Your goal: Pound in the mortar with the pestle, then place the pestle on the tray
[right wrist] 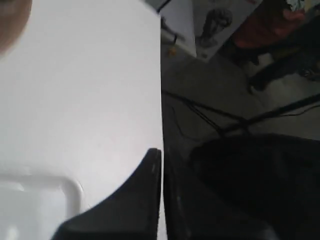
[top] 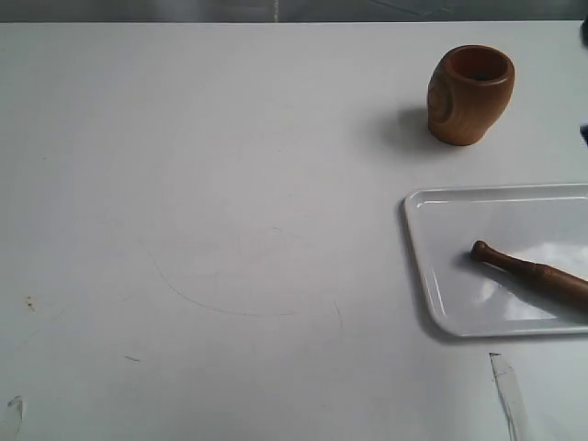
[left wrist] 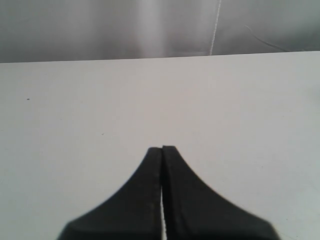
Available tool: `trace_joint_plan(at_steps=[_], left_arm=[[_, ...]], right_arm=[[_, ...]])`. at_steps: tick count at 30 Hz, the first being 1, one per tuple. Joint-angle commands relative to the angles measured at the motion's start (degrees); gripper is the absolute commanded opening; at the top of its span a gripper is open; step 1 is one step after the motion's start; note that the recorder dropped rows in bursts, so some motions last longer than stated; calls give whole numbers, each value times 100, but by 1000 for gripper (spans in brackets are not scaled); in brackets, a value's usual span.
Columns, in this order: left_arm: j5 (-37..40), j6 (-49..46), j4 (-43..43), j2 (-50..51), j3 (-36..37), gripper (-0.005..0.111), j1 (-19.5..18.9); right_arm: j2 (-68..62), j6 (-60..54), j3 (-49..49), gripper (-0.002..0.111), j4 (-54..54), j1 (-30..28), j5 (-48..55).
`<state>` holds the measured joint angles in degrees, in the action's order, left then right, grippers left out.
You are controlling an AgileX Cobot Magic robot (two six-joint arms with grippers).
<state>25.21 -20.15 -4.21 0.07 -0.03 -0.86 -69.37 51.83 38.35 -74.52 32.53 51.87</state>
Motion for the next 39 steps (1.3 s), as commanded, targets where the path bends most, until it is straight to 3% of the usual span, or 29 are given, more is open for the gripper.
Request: trace_joint_plan(at_steps=[1,9,12,13,14,16,17,19,22,24,31,36,39], left_arm=[[-17,47,42,-7,3,0,44],[-17,47,42,-7,3,0,44],[-17,47,42,-7,3,0,44],[-17,47,42,-7,3,0,44],[-17,47,42,-7,3,0,44],[-17,47,42,-7,3,0,44],[-17,47,42,-7,3,0,44],[-17,47,42,-7,3,0,44],[-17,47,42,-7,3,0,44],[-17,47,42,-7,3,0,44],[-17,47,42,-7,3,0,44],[-17,47,42,-7,3,0,44],[-17,47,42,-7,3,0,44]], right_arm=[[1425,1694,-342,0,-1039,6,-2122],[3949,1223,-1264,0,-2543,6,-5554],[4883,-1239,-1771,0,-2543,6,-5050],[5256,-2903,-2044,0,-2543,6,-4250],[5420,-3588,-2169,0,-2543,6,-3682],[5624,-3715,-2191,0,-1337,6,-2035],[5624,-3809,-2180,0,-977,6,-1943],[5624,-3983,-2080,0,375,6,-2281],[5636,-4005,-1685,0,3839,6,-3579],[5636,-4005,-1672,0,4861,6,-4017],[5636,-3943,-1893,0,5652,6,-4255],[5636,-3596,-1935,0,7586,6,-4136],[5636,-4055,-2158,0,7776,6,-4629]])
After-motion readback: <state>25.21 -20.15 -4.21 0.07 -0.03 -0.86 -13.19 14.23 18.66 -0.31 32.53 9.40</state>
